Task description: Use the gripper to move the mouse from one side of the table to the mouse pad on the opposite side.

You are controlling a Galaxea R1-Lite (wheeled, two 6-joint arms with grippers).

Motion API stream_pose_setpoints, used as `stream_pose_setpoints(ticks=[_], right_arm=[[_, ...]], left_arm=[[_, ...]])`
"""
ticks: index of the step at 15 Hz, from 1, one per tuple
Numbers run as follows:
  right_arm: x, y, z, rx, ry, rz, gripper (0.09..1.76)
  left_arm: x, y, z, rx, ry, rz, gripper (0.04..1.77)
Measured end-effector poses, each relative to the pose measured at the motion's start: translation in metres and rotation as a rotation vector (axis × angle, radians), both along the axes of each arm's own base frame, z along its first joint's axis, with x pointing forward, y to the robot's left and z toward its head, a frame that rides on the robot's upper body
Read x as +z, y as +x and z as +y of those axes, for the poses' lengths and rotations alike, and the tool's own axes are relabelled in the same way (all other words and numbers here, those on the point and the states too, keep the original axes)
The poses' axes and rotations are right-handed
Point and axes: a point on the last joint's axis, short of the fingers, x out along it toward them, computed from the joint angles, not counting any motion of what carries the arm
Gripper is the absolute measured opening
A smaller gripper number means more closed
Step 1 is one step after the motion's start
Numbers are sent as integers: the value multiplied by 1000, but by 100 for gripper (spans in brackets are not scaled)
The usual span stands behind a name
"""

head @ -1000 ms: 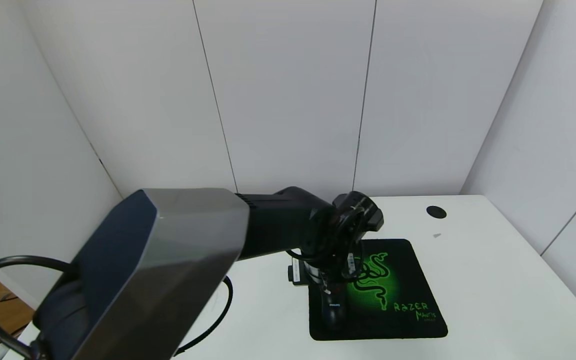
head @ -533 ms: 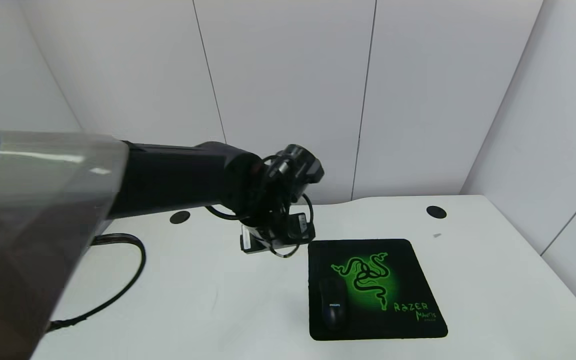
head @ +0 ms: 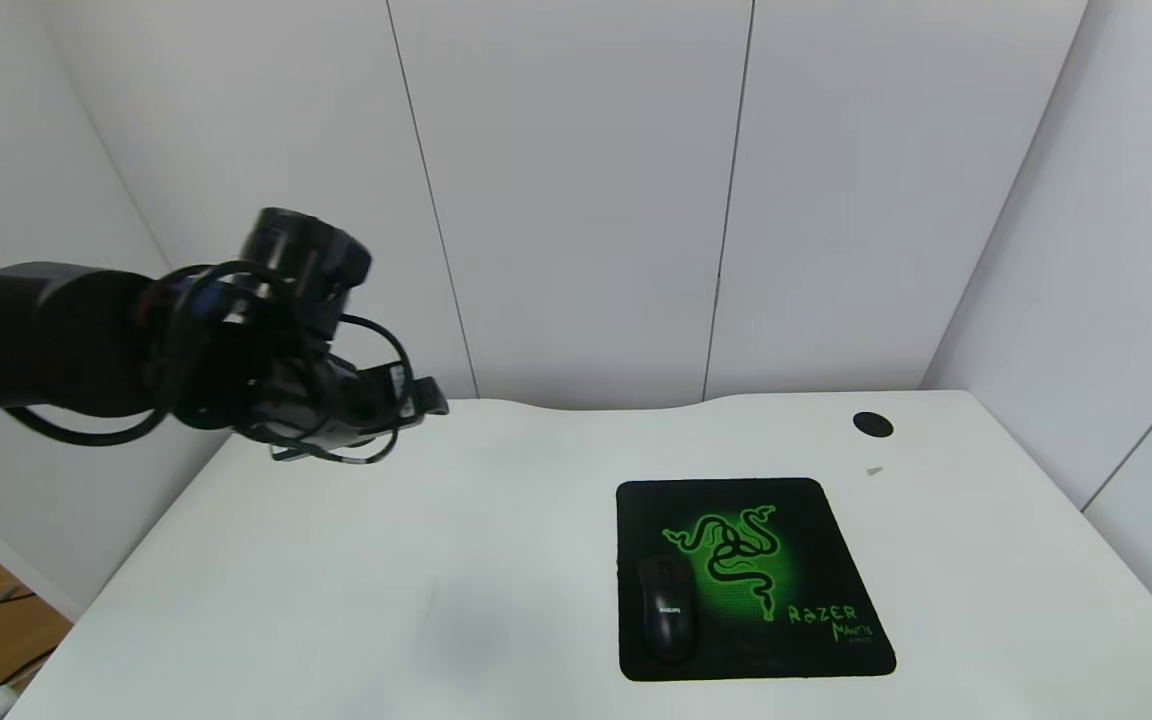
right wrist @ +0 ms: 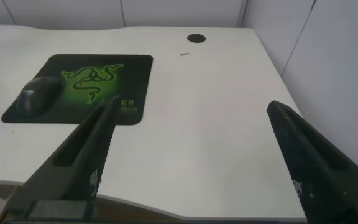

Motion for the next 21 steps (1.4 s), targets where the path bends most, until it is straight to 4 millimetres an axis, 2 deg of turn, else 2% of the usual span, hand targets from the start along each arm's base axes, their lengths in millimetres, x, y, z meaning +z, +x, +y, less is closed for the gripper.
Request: stream_pose_setpoints(ticks=[4, 8, 10, 15, 18, 21], right_arm=[[0, 0, 0, 0, 0, 0, 171], [0, 0, 0, 0, 0, 0, 171], [0, 0, 0, 0, 0, 0, 171], [0, 0, 0, 0, 0, 0, 171], [0, 0, 0, 0, 0, 0, 171], [0, 0, 0, 0, 0, 0, 171]], left_arm=[[17, -37, 64, 46, 21, -80, 171], [37, -88, 98, 48, 21, -190, 172], [47, -118, 102, 49, 36, -253, 172], [64, -196, 98, 27, 127, -485, 172], [62, -247, 93, 5, 235, -625, 172], [54, -288, 88, -6, 278, -741, 172]])
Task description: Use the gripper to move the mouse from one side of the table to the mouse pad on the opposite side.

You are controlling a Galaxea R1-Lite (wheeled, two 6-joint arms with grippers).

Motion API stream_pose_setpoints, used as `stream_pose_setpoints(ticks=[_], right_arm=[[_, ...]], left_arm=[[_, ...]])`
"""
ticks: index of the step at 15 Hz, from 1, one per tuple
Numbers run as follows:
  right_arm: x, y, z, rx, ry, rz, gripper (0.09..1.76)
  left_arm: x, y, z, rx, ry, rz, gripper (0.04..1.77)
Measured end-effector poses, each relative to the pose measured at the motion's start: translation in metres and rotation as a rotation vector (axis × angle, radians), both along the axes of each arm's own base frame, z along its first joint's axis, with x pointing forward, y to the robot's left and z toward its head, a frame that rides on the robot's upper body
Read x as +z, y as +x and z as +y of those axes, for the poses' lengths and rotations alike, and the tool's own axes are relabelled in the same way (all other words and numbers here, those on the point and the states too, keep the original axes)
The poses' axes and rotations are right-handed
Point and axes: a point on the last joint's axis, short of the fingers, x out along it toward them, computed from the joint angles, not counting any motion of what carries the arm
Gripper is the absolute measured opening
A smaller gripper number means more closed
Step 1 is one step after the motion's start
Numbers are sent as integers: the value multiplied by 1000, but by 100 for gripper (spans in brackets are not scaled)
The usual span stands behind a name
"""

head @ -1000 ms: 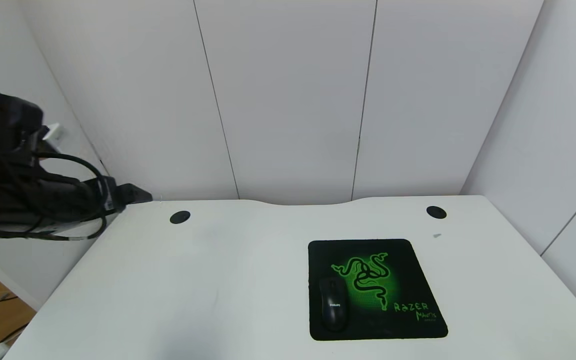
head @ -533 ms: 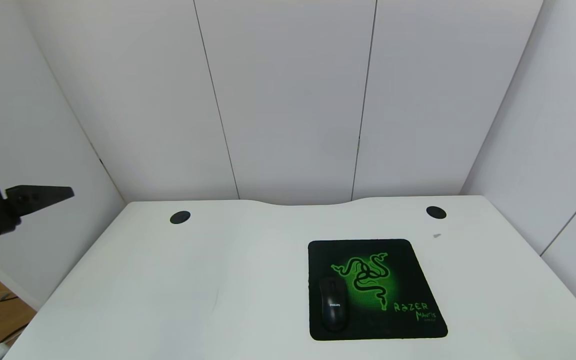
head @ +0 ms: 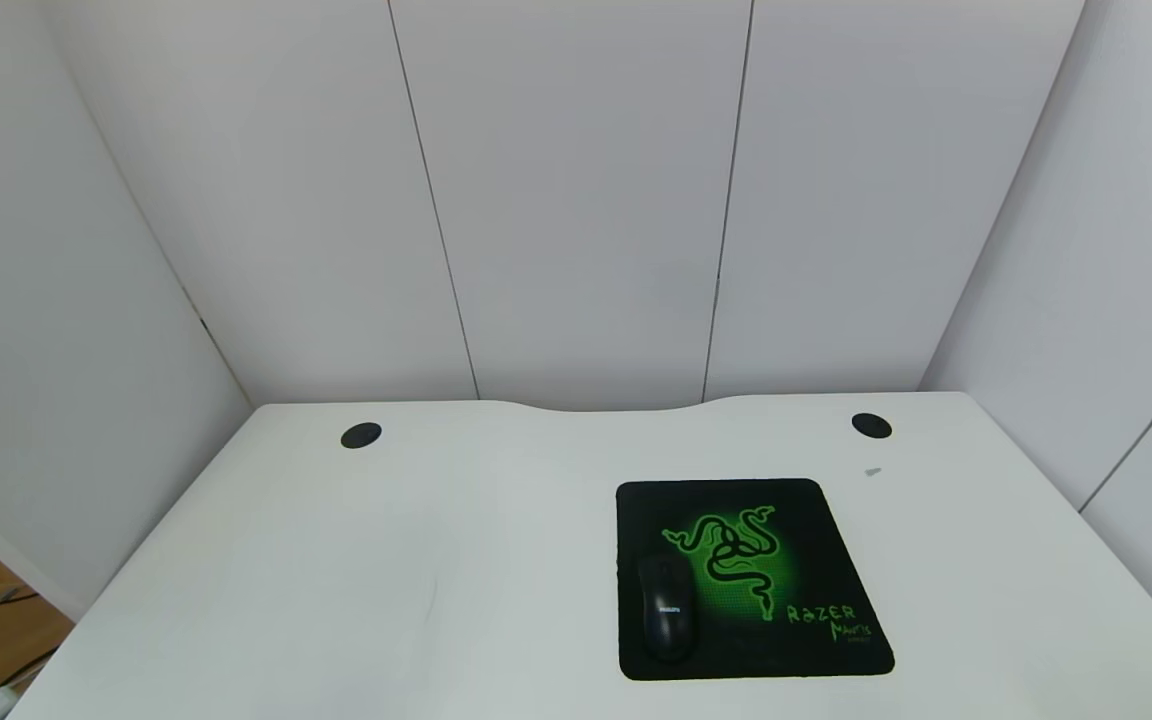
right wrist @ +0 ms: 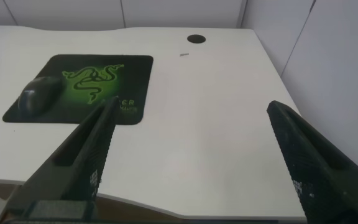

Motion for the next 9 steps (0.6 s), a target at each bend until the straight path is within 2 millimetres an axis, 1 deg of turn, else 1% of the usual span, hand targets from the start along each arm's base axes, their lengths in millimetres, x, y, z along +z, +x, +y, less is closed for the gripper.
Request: stream_pose_setpoints(ticks=[2, 4, 6, 9], right_arm=[[0, 0, 0, 0, 0, 0, 171], [0, 0, 0, 0, 0, -1, 171], [0, 0, 0, 0, 0, 0, 171], [0, 0, 0, 0, 0, 0, 171]], left_arm=[[-5, -25, -3, -16, 14, -80, 172], [-12, -46, -4, -37, 20, -144, 172], [-19, -63, -4, -63, 32, -197, 172], [-33, -81, -3, -82, 81, -255, 172]])
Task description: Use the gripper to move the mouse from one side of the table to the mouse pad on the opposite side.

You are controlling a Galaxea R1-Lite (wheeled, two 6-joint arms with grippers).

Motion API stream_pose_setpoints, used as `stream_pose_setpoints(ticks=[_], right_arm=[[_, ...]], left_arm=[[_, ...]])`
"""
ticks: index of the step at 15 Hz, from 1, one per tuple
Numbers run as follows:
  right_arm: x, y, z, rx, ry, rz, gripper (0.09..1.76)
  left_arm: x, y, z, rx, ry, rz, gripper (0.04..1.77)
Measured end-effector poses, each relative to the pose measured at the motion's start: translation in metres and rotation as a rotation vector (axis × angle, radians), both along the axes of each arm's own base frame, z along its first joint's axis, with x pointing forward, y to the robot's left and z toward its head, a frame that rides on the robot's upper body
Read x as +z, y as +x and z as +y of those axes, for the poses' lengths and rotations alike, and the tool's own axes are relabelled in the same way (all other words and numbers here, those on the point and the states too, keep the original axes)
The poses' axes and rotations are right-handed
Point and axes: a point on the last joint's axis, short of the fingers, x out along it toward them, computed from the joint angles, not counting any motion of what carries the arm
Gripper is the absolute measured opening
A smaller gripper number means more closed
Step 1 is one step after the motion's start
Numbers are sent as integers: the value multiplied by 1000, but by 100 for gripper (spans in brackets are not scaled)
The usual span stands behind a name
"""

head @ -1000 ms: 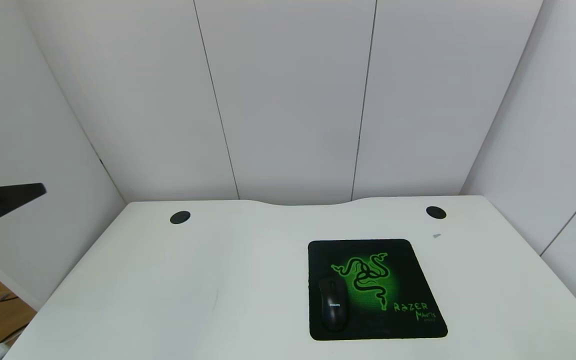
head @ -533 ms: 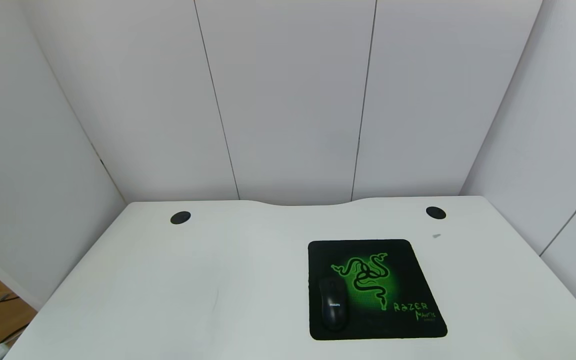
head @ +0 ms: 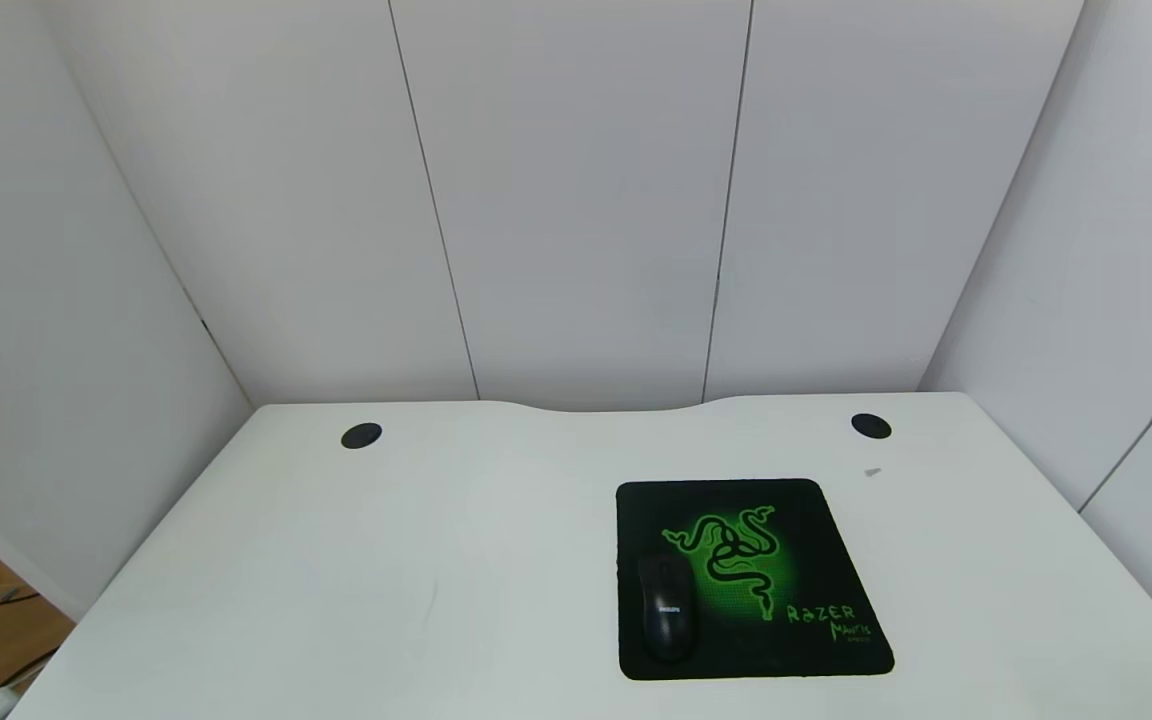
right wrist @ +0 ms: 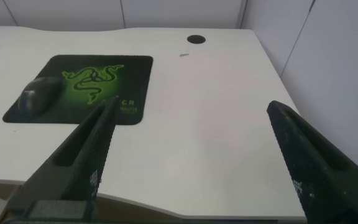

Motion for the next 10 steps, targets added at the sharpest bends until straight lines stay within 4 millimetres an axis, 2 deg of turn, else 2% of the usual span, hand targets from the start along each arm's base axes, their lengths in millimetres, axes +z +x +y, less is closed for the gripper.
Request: stream_pose_setpoints(ticks=[7, 10], right_arm=[[0, 0, 0, 0, 0, 0, 171], [0, 0, 0, 0, 0, 0, 171]], left_arm=[[-36, -21, 0, -28, 28, -82, 172], [-51, -19, 0, -48, 31, -124, 172]])
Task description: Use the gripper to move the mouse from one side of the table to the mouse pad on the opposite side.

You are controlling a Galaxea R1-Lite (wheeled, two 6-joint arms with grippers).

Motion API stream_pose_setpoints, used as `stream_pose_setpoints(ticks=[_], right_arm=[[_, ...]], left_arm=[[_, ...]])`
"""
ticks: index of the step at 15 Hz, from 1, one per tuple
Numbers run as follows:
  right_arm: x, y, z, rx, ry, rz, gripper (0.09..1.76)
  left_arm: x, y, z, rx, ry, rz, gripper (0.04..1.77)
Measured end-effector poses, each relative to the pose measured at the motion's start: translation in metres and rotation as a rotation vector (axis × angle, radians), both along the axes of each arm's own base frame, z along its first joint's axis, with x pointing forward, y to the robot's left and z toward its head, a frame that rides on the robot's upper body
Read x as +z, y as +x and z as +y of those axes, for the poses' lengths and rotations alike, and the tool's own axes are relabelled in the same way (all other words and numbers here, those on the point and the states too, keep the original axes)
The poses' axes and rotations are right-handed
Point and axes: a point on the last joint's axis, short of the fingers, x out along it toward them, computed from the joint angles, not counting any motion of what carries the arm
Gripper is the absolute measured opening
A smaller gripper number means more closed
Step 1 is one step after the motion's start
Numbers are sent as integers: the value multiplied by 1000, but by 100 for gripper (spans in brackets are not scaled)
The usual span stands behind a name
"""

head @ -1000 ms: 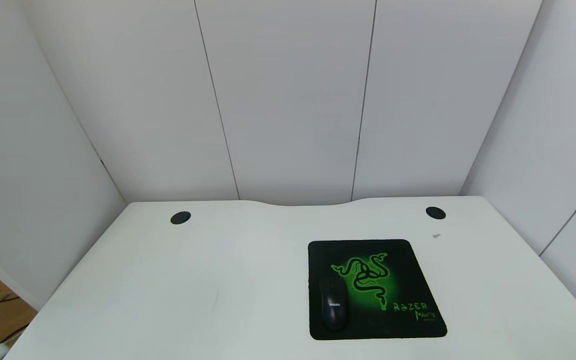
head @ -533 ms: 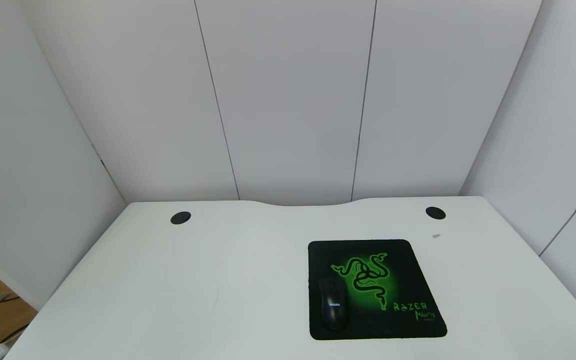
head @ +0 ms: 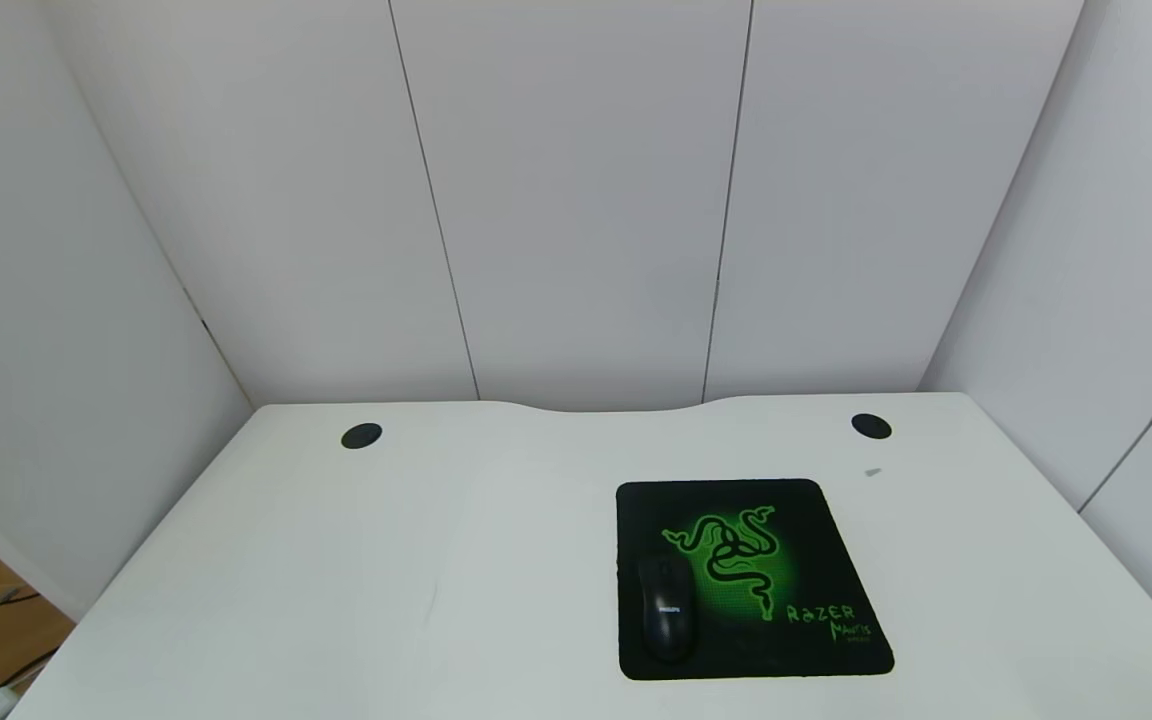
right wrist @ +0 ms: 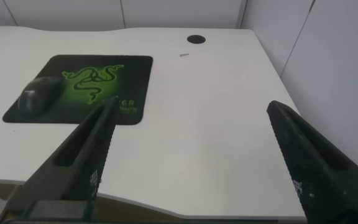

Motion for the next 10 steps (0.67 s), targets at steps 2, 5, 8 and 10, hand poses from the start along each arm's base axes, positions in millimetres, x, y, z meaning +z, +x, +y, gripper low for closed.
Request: stream_pose_setpoints(ticks=[2, 5, 8, 10], right_arm=[[0, 0, 0, 0, 0, 0, 171], [0, 0, 0, 0, 0, 0, 171], [0, 0, 0, 0, 0, 0, 171], [0, 0, 0, 0, 0, 0, 171]], left_arm=[[-14, 11, 0, 1, 6, -33, 172], [-48, 34, 0, 4, 3, 33, 172], [-87, 51, 0, 4, -6, 221, 172], [-105, 54, 0, 3, -11, 374, 172]])
